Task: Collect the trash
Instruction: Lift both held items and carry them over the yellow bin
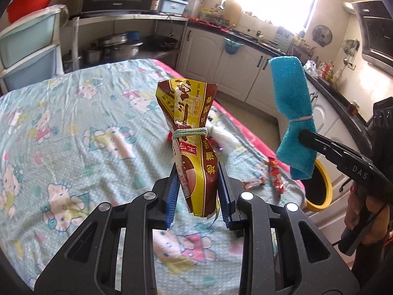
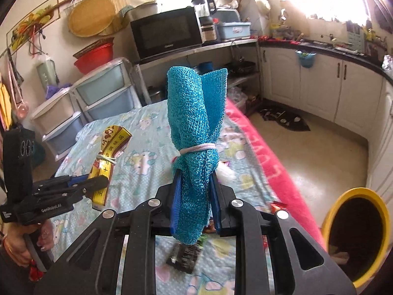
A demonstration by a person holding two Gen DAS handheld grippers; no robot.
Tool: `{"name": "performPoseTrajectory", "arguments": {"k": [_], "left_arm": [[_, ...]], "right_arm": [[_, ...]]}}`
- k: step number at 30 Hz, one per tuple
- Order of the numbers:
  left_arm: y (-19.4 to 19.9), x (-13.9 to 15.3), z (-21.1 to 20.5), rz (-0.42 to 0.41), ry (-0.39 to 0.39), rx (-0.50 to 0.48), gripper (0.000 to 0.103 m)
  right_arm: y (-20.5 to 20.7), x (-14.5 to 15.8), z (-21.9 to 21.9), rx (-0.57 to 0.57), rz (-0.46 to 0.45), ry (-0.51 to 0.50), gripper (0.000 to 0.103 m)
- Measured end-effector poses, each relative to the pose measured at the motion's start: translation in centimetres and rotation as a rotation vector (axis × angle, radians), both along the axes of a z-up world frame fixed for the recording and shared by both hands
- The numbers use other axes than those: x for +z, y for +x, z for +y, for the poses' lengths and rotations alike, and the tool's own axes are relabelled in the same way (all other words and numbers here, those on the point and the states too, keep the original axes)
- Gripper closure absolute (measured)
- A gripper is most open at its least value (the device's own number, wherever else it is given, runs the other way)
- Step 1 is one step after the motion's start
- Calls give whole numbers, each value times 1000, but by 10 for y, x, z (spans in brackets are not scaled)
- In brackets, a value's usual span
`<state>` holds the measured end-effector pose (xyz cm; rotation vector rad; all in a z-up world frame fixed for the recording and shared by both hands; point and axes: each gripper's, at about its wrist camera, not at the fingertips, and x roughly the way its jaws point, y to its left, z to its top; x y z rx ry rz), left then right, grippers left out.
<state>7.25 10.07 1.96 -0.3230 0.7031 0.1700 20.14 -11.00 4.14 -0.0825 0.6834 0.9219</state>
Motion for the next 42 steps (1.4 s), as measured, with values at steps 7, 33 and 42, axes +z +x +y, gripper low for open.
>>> {"name": "performPoseTrajectory", "arguments": {"k": [7,33,42], "left_arm": [[20,9,-20,-18,8,-49,80],[128,11,-129,-43,1,-373,80],[167,12,-176,-41,-21,-473,80]], "right_arm": [[11,1,-39,-85,-24,-6,82],[38,17,-173,-452,-92,29,82],[47,7,-222,-593,-70,39,82]]}}
